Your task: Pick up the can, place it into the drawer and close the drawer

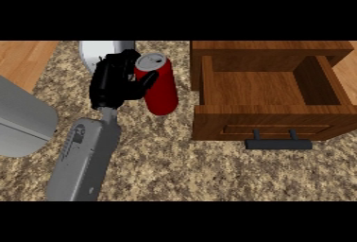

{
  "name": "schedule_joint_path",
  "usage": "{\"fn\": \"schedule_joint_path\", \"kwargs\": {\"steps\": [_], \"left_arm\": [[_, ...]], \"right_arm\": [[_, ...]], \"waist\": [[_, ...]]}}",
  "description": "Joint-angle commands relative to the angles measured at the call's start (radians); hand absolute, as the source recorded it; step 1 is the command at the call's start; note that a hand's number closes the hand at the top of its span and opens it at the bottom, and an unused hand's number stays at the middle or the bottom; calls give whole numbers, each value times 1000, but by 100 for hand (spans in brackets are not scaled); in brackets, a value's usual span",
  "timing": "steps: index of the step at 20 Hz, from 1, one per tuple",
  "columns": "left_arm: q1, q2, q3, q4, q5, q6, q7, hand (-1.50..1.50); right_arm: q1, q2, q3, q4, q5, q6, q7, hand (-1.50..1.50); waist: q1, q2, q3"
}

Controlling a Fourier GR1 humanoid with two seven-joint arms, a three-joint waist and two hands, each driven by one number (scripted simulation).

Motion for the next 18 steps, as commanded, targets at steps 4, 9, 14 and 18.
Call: {"fn": "schedule_joint_path", "kwargs": {"steps": [4,9,14,18], "left_arm": [[-136,-1,-92,-74,-46,173,158,150],[-271,-1,-107,26,-37,229,183,150],[-351,-1,-138,128,5,289,131,150],[-436,-1,-193,199,33,366,109,150]], "right_arm": [[29,8,-10,26,-22,53,-30,-150],[-32,-35,-27,28,-44,17,36,-150],[-64,1,-1,52,23,27,5,-150],[-2,7,65,-4,28,-7,-33,-150]], "waist": [[-14,3,0],[-17,6,0],[-18,7,0],[-31,7,0]]}}
